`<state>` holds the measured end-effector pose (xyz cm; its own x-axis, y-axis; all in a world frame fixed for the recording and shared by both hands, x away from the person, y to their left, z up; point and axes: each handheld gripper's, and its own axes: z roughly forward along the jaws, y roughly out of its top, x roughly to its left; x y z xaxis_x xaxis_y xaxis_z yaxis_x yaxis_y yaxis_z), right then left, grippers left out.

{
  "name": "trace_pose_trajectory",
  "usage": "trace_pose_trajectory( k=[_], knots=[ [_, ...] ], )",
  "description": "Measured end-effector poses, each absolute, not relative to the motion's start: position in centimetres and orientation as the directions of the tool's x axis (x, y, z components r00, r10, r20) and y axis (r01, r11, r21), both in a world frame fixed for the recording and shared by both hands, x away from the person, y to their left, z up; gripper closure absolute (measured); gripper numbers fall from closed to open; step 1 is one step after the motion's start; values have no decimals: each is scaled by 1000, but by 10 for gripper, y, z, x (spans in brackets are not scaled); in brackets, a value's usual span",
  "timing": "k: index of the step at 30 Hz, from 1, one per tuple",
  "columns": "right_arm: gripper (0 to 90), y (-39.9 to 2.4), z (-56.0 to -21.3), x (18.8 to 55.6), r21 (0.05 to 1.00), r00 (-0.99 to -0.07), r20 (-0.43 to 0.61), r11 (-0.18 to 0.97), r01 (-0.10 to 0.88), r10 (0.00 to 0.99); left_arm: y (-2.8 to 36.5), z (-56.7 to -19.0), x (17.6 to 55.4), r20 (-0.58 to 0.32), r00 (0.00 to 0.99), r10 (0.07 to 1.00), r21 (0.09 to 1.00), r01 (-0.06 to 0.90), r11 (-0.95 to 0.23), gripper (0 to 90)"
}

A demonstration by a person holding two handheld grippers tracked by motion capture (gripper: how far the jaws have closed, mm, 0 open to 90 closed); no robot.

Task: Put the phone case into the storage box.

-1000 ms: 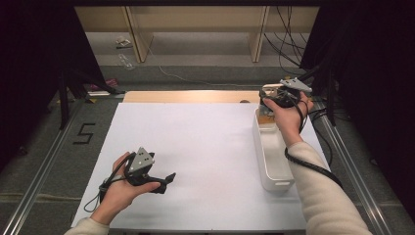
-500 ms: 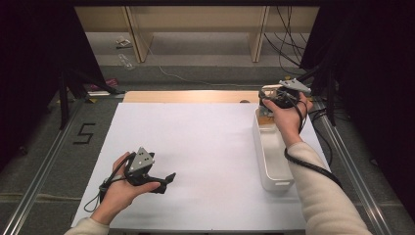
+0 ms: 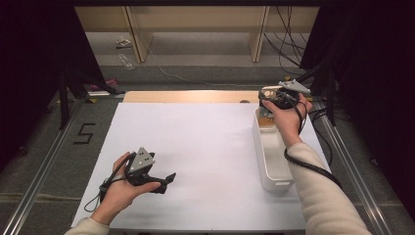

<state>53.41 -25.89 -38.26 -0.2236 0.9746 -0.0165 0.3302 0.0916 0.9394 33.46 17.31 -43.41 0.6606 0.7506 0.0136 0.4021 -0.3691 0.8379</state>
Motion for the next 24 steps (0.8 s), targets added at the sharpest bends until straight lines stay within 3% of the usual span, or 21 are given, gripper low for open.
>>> trace_pose_trajectory(
  k=[24],
  knots=[
    [116, -260, -385, 534, 937, -225, -12, 90, 339, 974, 173, -434, 335, 15, 661, 750, 837, 402, -371, 13]
  ],
)
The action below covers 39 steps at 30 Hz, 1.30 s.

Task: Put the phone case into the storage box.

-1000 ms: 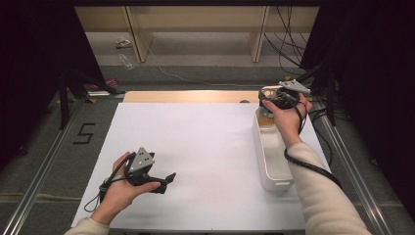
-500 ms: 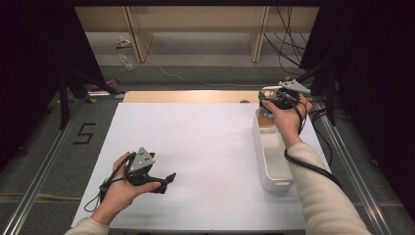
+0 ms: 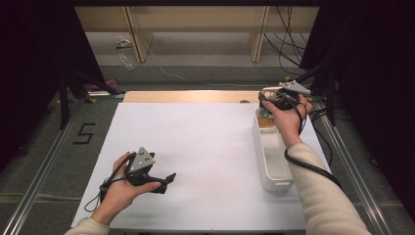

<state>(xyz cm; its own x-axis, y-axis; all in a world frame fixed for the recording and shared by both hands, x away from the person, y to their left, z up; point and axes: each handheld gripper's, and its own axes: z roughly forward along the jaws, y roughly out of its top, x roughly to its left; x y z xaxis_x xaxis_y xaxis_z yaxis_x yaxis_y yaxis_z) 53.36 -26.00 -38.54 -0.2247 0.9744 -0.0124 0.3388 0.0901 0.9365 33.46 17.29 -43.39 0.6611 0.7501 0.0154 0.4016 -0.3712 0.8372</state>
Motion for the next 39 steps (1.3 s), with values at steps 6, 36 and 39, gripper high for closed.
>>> trace_pose_trajectory(
  k=[6, 36, 39],
  knots=[
    [117, -260, -386, 534, 936, -226, -14, 92, 340, 974, 173, -434, 335, 15, 662, 749, 837, 402, -372, 13],
    [116, -259, -396, 534, 927, -229, -19, 103, 361, 973, 172, -434, 335, 15, 664, 748, 838, 400, -372, 14],
    [115, -259, -397, 533, 926, -231, -20, 105, 363, 973, 172, -434, 335, 15, 664, 748, 838, 400, -372, 14]
  ],
)
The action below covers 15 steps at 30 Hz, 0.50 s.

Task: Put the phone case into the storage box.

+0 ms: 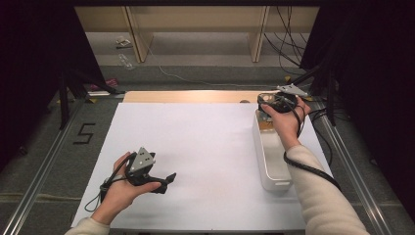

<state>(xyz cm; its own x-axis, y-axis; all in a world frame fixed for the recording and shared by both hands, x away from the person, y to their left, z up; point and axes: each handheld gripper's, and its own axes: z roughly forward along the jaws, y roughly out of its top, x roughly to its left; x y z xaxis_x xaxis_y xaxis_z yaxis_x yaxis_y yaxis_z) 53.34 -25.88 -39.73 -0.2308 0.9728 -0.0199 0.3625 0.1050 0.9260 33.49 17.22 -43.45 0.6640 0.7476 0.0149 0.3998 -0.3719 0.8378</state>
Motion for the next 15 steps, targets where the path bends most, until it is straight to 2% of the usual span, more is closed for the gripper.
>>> trace_pose_trajectory(
  k=[15],
  knots=[
    [114, -258, -403, 535, 921, -236, -25, 114, 372, 972, 172, -435, 335, 15, 664, 748, 837, 401, -372, 14]
  ],
)
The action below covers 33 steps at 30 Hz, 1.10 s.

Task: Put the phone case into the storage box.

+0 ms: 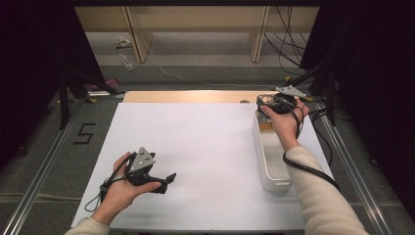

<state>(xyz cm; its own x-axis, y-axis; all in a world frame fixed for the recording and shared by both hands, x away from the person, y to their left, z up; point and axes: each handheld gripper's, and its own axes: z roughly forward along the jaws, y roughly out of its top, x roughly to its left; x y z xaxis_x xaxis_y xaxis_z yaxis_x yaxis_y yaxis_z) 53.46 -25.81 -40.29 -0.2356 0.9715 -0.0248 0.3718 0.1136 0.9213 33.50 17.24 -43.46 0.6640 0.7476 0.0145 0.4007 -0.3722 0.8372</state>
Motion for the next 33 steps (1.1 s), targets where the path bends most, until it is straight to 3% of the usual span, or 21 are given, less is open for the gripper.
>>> trace_pose_trajectory(
  k=[11, 21, 33],
  knots=[
    [99, -260, -404, 537, 920, -260, -17, 117, 373, 965, 172, -435, 335, 14, 664, 748, 837, 401, -372, 14],
    [3, -262, -407, 540, 914, -260, -1, 107, 392, 965, 172, -435, 335, 14, 665, 747, 836, 402, -373, 13],
    [3, -265, -402, 535, 916, -246, 8, 92, 391, 969, 172, -435, 335, 14, 664, 747, 836, 402, -373, 14]
  ],
)
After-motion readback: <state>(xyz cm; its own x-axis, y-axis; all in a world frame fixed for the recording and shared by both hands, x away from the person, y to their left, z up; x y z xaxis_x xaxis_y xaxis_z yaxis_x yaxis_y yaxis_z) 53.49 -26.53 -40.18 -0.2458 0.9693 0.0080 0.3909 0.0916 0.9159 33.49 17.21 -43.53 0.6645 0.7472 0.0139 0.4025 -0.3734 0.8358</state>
